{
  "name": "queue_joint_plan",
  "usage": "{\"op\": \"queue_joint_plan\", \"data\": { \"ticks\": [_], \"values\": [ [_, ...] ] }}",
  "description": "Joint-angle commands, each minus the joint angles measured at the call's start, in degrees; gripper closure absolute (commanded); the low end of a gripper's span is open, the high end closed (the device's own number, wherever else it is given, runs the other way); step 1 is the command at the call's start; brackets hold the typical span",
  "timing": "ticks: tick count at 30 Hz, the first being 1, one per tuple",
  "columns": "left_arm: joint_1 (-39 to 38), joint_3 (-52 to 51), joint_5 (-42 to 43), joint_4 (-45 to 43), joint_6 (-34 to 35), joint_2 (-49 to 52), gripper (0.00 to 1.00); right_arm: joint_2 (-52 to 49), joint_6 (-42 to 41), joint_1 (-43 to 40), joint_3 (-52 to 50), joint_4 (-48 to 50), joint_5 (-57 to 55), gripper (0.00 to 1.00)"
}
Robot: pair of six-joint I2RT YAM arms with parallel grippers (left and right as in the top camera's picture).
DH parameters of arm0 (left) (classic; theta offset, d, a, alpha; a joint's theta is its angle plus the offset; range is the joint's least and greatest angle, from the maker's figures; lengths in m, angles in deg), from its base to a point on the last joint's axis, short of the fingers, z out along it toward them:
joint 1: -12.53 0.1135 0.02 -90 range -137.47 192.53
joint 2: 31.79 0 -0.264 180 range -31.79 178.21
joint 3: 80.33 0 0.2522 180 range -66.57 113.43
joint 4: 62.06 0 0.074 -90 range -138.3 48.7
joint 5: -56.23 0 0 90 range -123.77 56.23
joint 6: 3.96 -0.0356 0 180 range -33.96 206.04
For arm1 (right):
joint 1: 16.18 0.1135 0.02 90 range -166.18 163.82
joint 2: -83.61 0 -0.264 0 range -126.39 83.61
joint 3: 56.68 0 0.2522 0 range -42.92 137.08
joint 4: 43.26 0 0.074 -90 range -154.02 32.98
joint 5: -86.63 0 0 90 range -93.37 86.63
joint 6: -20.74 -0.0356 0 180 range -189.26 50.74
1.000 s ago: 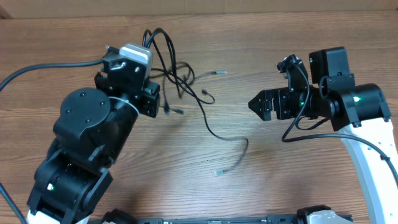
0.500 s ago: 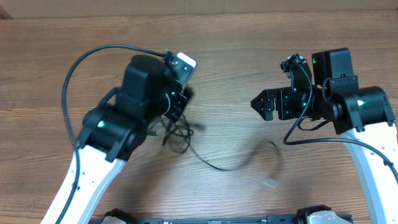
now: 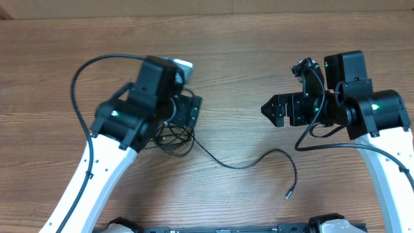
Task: Untangle cables
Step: 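Lower the bundle with the left gripper, release it, and retract left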
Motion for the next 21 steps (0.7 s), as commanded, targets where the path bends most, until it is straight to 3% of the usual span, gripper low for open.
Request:
{"op": "queue_joint_plan", "data": {
  "ticks": [1, 6, 12, 15, 20, 21],
  "values": [
    [4.63, 0.59, -1.55, 1.55, 6.84, -0.31, 0.12, 1.05, -0.15, -0.20, 1.60, -0.28, 3.54, 0.00],
    [11.10, 0.59, -1.03, 4.85, 9.44, -0.31, 0.10, 0.74, -0.46, -0.20, 1.55, 0.44, 5.97, 0.00],
    [19.19, 0.59, 3.98, 7.48, 8.92, -0.31, 0.02, -2.25, -9.75, -0.20, 1.55, 3.04, 6.05, 0.00],
    [23.45, 0.59, 9.94, 7.41, 2.38, -0.31, 0.02, -5.14, -10.71, -0.15, 1.55, 3.58, 6.56, 0.00],
    [28.57, 0.59, 21.97, 9.11, -17.88, -0.31, 0.01, -11.43, -10.67, 0.35, 1.55, 4.94, 10.45, 0.00],
    [28.92, 0.59, 22.64, 9.38, -19.39, -0.31, 0.02, -12.41, -10.67, 0.81, 1.55, 5.49, 10.64, 0.00]
  ]
}}
